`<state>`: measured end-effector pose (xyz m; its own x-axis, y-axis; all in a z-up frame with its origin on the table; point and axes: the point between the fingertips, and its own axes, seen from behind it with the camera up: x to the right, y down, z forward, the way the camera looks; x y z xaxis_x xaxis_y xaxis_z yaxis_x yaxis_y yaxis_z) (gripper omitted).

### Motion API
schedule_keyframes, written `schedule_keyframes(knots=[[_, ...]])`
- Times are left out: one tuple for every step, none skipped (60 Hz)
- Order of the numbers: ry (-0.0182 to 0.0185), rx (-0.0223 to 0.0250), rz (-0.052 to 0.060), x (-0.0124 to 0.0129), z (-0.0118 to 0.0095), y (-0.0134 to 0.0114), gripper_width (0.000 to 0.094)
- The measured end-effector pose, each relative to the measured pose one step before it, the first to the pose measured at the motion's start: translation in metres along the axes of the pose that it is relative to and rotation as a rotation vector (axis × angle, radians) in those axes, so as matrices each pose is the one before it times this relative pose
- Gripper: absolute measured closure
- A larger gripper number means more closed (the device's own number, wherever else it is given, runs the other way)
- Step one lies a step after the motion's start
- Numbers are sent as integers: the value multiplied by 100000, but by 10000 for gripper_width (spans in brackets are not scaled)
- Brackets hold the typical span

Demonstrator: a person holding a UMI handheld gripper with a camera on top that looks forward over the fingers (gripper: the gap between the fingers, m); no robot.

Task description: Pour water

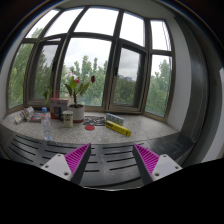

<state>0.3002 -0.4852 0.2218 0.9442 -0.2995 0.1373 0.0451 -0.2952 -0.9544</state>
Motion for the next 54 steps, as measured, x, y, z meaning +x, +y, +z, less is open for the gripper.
schedule_keyframes(knots=[[-86,-156,-5,-53,23,40,79],[-98,-172,-2,-67,28,34,79],[-119,-80,17,-68,61,9,79],[-135,-45,50,-79,68,11,77],[-170,-113,58,-78,77,58,79],[-150,-238,-41,-52,-104,-1,79],[-210,-291,3,-80,46,62,79],[-281,-439,23,-146,-8,117,79],[-410,-444,-16,-168,-21,139,79],[-432,-408,-83,-272,-34,191,79],[-428,-353,-89,-257,-41,185,78],[-422,-386,-46,-284,-35,220,78],[-456,-576,-67,-353,-27,308,80],[-496,-710,-159,-384,-49,367,80],[-705,-774,-292,-462,-40,407,80],[-850,-695,-317,-562,-3,410,82],[-908,-598,-323,-607,18,380,82],[-948,-583,-341,-596,45,396,83],[-896,-607,-290,-650,-1,384,83],[-909,-633,-257,-687,63,451,82],[-915,-744,-298,-737,64,456,83],[-1039,-817,-257,-810,127,467,83],[-1158,-852,-252,-885,151,465,83],[-1157,-906,-156,-874,188,480,84],[-1052,-725,60,-935,232,404,84],[-1080,-484,149,-974,296,349,84],[-1144,-398,212,-1004,337,305,83],[-1218,-458,311,-1063,368,293,84],[-1084,-517,372,-1130,499,291,82],[-1227,-495,308,-1099,443,266,82],[-1280,-353,271,-1145,501,187,81],[-1234,-153,294,-1107,528,67,81],[-1088,62,370,-1096,559,-10,83],[-827,334,343,-1029,585,-114,83],[-658,644,333,-1022,653,-230,83],[-649,745,223,-1007,681,-254,81],[-800,726,51,-1034,707,-298,82],[-714,722,-7,-1013,749,-313,81],[-595,848,-78,-989,766,-391,81],[-543,1113,-111,-889,799,-447,81],[-420,1223,-99,-881,832,-472,81],[-310,1093,-177,-821,880,-445,80],[-246,758,-203,-808,949,-364,82],[-335,422,-302,-833,913,-336,82],[-498,406,-319,-795,918,-356,81],[-573,535,-205,-787,927,-413,82],[-521,830,-65,-744,955,-491,80],[-467,1137,43,-703,975,-503,82],[-277,1185,19,-579,981,-507,85],[-79,1106,-35,-537,994,-468,85],[-67,899,-163,-478,997,-434,84],[3,782,-197,-434,1020,-388,85],[78,692,-247,-370,1031,-375,86],[257,740,-217,-308,1023,-359,85]])
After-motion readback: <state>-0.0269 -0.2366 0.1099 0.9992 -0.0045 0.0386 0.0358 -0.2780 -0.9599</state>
